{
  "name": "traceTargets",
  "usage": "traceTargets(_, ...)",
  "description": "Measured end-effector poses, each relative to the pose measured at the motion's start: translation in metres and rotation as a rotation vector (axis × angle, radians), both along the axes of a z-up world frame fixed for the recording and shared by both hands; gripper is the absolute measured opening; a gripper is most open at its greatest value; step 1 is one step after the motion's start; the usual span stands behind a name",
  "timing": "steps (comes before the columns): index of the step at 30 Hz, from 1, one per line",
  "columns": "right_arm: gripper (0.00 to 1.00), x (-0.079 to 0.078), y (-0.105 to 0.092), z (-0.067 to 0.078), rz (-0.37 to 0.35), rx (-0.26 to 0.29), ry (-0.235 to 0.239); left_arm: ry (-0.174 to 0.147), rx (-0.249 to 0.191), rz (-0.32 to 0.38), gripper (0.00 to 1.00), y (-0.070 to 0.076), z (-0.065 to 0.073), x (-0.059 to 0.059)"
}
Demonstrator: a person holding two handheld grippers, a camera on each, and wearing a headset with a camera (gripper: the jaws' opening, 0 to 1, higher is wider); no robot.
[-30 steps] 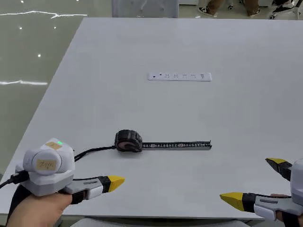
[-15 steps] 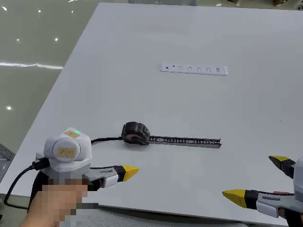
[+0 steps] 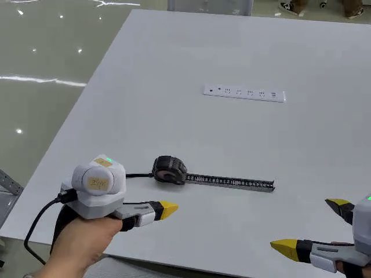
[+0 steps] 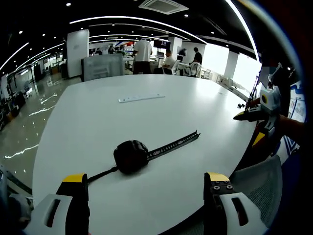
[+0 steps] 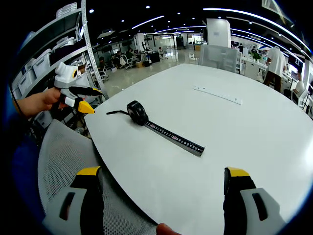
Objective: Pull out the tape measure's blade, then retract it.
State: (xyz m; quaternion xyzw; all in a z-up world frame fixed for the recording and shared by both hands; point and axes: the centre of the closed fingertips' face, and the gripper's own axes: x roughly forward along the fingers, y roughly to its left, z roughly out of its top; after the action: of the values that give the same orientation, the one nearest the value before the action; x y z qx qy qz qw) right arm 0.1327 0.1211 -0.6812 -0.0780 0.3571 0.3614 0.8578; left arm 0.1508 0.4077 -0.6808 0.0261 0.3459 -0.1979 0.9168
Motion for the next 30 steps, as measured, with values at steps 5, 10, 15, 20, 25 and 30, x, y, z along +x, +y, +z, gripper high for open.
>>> traceTargets(5,0.99,0.010,0.001,-0.005,0.016,-0.001,-0.004,-0.006,0.001,-0.006,0.91,-0.005,-0.003,0.005)
traceTargets(10,0.99,0.018,0.001,-0.011,0.026,-0.001,-0.001,0.000,-0.001,-0.021,0.88,-0.011,-0.006,0.010)
traceTargets(15,0.99,0.023,0.002,-0.016,0.036,-0.004,0.006,0.001,-0.002,-0.016,0.88,-0.012,-0.010,0.017)
traceTargets(20,0.99,0.030,0.002,-0.024,0.050,-0.010,0.016,0.014,0.000,-0.010,0.87,-0.014,-0.015,0.023)
traceTargets(25,0.99,0.036,0.006,-0.030,0.066,-0.013,0.024,0.032,0.004,0.006,0.88,-0.013,-0.023,0.029)
traceTargets(30,0.98,0.044,0.010,-0.035,0.088,-0.019,0.032,0.025,0.015,0.024,0.88,-0.013,-0.029,0.037)
